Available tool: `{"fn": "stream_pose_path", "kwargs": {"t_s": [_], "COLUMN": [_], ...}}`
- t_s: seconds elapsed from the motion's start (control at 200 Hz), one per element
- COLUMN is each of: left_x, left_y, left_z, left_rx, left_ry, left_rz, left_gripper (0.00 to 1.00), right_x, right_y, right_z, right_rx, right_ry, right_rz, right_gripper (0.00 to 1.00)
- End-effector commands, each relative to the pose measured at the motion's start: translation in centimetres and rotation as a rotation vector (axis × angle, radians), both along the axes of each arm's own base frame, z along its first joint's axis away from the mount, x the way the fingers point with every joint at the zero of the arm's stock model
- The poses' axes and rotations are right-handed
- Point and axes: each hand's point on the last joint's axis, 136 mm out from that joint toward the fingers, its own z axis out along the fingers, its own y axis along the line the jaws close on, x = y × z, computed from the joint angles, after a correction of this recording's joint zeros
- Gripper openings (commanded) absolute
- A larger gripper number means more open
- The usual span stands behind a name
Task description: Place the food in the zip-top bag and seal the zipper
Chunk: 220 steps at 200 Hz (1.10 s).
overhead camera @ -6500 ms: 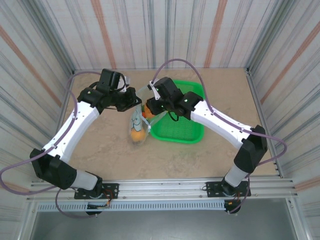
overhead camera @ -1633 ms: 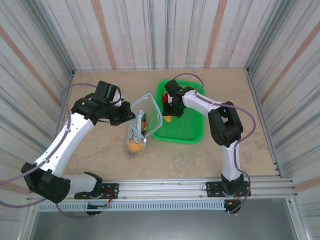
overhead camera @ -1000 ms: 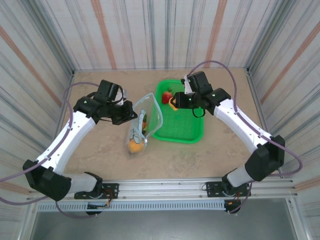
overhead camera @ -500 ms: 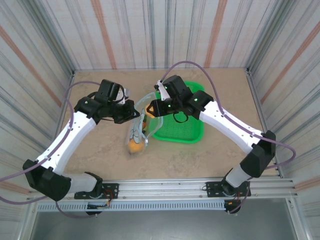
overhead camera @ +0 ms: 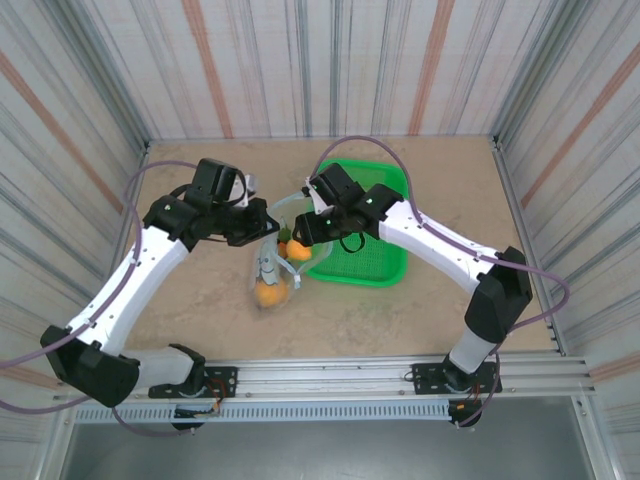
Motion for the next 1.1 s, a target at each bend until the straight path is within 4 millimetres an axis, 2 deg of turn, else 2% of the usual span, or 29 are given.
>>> {"fn": "stream_pose_path", "kwargs": {"t_s": [0.0,0.13,0.27,0.426,0.576,0.671,0.862,0.967,1.097], "left_x": [-0.4,-0.5,-0.5,-0.2,0.1,0.1,0.1,-0.1,-1.1], "left_y": [0.1,0.3,0.5,1.5,2.2,2.2,2.1,2.4,2.7], "left_z": [2.0,1.7,1.6,1.8,1.9,1.6,1.7,1.6,1.1], "left_rx": [-0.026,-0.020,-0.010,0.006,0.008,0.005,-0.009,0.014,0.014], "left_ry": [-0.058,-0.055,-0.065,-0.082,-0.101,-0.090,-0.080,-0.070,-0.039], "left_rz": [0.003,0.007,0.010,0.043,0.078,0.083,0.080,0.069,0.065], "left_gripper": [0.00,0.00,0.00,0.00,0.00,0.00,0.00,0.00,0.00], "right_x": [0.0,0.4,1.6,3.8,6.4,8.4,12.2,14.5,17.2], "right_y": [0.3,0.3,-0.8,-3.7,-7.5,-10.7,-16.0,-15.8,-13.7], "right_z": [1.9,3.4,6.6,9.8,10.2,8.6,2.1,-1.1,-5.2], "right_rx": [0.032,0.091,0.202,0.320,0.345,0.339,0.076,-0.014,0.011], "right_ry": [-0.019,-0.017,-0.045,-0.084,-0.080,-0.055,-0.038,-0.026,0.059], "right_rz": [0.025,0.026,-0.010,-0.085,-0.218,-0.367,-0.604,-0.584,-0.557], "right_gripper": [0.68,0.66,0.62,0.59,0.57,0.57,0.58,0.60,0.61]}}
